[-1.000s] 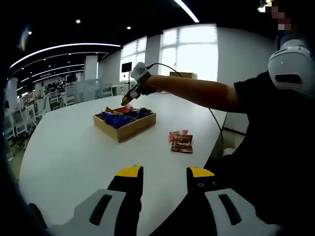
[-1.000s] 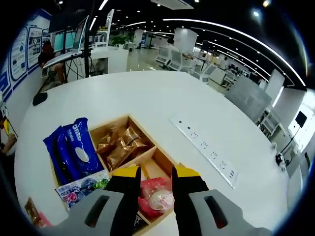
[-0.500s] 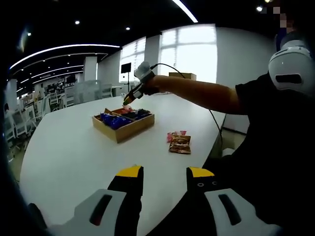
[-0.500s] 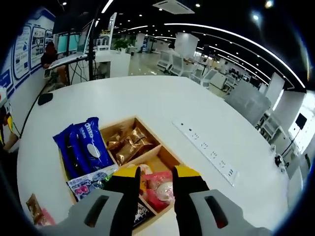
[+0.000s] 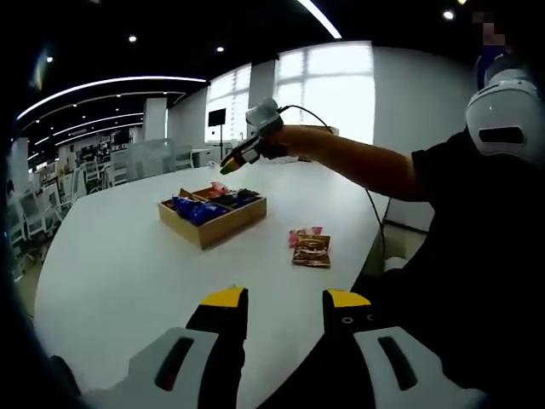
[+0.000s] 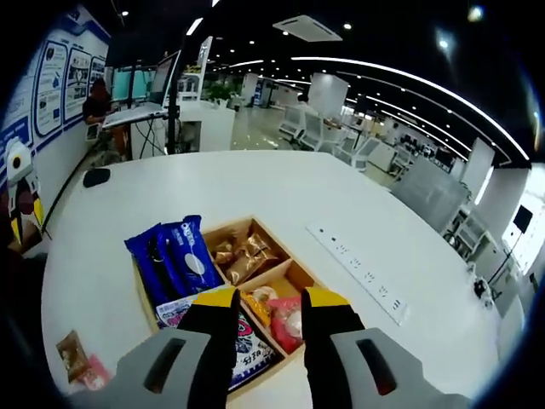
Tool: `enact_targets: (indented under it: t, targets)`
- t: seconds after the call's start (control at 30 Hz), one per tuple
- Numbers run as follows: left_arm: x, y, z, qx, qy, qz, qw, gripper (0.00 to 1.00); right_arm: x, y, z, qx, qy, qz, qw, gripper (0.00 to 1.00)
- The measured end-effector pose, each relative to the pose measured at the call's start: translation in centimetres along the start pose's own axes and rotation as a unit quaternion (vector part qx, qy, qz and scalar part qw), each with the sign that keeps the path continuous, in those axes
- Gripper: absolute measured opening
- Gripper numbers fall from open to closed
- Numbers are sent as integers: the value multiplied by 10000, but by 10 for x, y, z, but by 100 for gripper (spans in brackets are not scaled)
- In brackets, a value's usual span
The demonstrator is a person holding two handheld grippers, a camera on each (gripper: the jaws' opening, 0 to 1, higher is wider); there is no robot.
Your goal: Pick up the scattered marshmallows, QQ candies, Oreo cookies, and mixed nuts on the table and sort them into separate containers
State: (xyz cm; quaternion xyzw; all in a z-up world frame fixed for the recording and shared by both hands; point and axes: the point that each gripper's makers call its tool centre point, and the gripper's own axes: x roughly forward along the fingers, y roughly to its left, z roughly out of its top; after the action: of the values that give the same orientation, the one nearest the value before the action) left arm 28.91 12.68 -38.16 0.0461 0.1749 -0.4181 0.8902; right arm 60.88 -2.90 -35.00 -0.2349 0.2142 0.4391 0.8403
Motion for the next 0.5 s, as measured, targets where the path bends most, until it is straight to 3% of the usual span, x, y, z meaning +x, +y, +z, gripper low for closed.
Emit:
enact_targets:
  t: [0.23, 0.5]
  targets:
    - [-1, -1, 3, 37, -2, -10, 10000, 40, -18, 15, 8, -119, -197, 61, 9997, 25]
    - [3, -4, 3, 50, 13, -54, 10000, 40, -26, 12, 5, -234, -331, 58, 9992, 25]
